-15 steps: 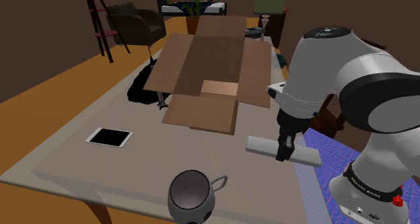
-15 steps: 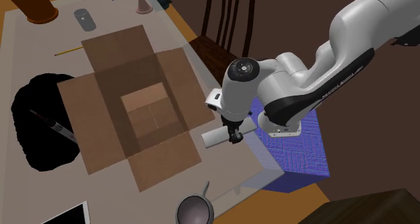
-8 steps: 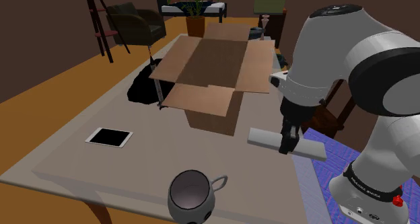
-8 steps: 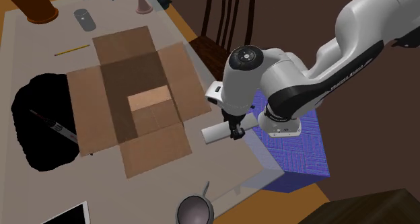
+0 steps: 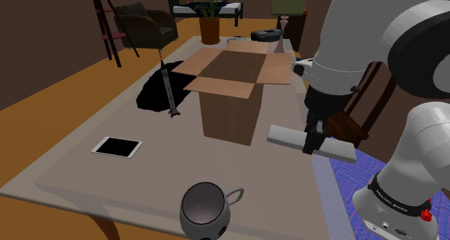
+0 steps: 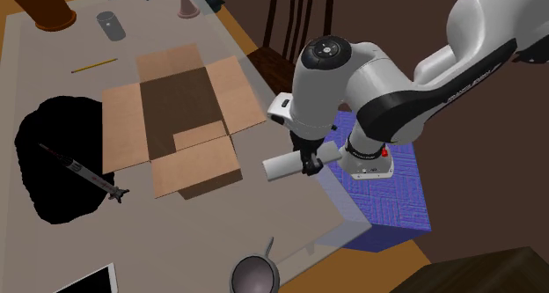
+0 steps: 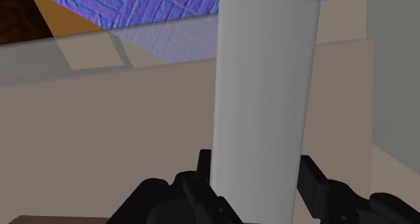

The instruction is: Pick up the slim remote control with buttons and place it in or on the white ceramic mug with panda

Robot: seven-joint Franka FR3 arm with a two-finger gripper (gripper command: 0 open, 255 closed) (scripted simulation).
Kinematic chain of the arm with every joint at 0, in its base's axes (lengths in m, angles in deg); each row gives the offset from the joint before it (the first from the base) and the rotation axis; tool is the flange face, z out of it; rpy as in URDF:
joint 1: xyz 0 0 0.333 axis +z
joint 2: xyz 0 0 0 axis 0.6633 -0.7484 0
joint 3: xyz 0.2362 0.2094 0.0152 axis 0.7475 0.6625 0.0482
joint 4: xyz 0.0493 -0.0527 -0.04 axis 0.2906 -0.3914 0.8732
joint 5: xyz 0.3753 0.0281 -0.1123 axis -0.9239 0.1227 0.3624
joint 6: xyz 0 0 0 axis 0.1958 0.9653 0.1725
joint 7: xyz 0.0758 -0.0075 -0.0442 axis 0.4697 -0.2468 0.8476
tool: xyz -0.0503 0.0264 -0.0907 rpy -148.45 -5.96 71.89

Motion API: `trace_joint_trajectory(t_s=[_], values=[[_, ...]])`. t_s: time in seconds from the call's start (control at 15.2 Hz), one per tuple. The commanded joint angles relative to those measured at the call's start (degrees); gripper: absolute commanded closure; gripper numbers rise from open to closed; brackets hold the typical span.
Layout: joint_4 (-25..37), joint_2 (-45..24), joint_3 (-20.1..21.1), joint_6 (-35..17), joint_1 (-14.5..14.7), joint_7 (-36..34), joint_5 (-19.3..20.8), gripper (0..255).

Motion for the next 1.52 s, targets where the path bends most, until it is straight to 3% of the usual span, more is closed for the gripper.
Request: trace_joint_trajectory(t_s=[0.0,0.33,0.92,1.45], values=[[1.41,0.30,-0.27,1.70,-0.06,-0.13,0.25,255],[4.81,0.43,-1.01,5.23,-0.38,-0.18,0.96,255],[18.96,-18.65,9.80,-0.98,-1.98,-10.01,-0.43,255],[35.34,-37.41,19.52,-2.97,-4.76,-21.51,6.16,255]])
